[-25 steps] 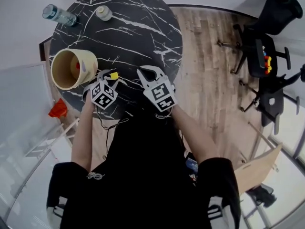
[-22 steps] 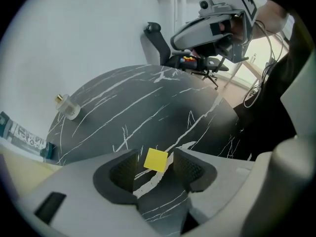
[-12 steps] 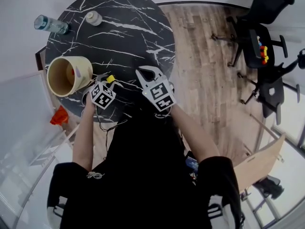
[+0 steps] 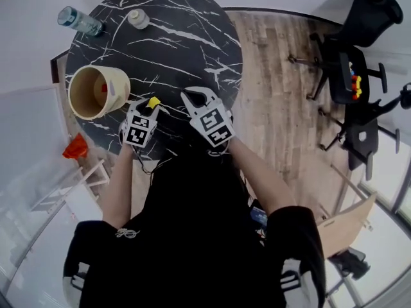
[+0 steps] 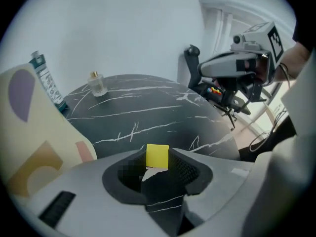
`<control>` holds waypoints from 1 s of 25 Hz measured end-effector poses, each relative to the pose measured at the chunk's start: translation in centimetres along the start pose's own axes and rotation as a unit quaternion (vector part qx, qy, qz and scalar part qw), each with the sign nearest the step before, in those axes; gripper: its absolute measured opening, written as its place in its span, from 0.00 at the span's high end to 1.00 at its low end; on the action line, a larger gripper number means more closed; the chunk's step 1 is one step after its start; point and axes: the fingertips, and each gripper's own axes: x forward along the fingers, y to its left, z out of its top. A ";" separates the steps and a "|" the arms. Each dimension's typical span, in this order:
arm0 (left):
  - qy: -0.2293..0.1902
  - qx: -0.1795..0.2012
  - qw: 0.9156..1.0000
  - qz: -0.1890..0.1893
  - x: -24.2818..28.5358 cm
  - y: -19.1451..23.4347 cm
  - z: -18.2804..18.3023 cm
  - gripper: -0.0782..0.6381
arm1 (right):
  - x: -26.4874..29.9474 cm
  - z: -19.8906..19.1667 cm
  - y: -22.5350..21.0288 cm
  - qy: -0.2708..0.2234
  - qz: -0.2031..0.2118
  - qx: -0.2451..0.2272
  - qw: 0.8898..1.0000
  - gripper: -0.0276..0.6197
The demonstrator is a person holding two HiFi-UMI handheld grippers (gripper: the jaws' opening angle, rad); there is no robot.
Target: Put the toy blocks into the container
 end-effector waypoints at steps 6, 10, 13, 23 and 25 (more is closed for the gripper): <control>-0.060 -0.096 0.992 0.051 -2.4 0.8 -0.4 0.70 | 2.0 1.0 2.3 0.014 0.042 -0.035 0.998 0.96; -0.091 -0.159 0.980 0.080 -4.0 1.2 -1.5 0.70 | 3.8 0.9 4.5 0.033 0.080 -0.057 0.995 0.96; -0.120 -0.207 0.965 0.106 -5.8 1.8 -2.7 0.70 | 5.0 0.7 6.7 0.047 0.110 -0.077 0.990 0.96; -0.157 -0.327 0.914 0.184 -10.5 3.4 -7.8 0.70 | 9.1 0.8 14.3 0.073 0.212 -0.111 0.968 0.96; -0.166 -0.346 0.901 0.202 -12.0 3.9 -8.7 0.70 | 9.5 1.1 15.8 0.072 0.229 -0.122 0.963 0.96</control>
